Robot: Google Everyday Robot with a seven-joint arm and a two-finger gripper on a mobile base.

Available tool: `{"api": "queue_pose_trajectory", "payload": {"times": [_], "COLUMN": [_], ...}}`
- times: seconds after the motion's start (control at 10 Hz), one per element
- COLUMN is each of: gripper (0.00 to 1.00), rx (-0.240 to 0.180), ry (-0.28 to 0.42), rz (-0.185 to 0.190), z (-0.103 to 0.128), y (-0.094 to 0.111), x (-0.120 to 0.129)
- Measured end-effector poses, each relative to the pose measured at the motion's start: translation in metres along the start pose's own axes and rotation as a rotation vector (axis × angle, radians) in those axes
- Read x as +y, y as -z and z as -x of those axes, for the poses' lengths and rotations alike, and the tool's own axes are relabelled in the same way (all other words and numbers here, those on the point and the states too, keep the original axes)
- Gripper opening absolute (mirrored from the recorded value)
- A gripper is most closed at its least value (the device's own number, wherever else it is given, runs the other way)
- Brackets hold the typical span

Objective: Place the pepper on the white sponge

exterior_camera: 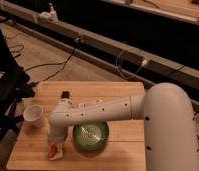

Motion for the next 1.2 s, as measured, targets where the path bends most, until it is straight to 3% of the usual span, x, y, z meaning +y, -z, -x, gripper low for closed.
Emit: {"api": "queue_pose_trajectory", "payload": {"times": [0.6, 0.9, 1.2], "gripper": [0.77, 0.77, 0.77], "rx": [0.029, 0.107, 0.176], "ry": [-0.006, -0.028, -0.088], "rz": [0.004, 0.038, 0.014], "z": [-0.007, -0.03, -0.062], "y": [0.018, 0.055, 0.103], "x": [-0.001, 0.009, 0.018]}}
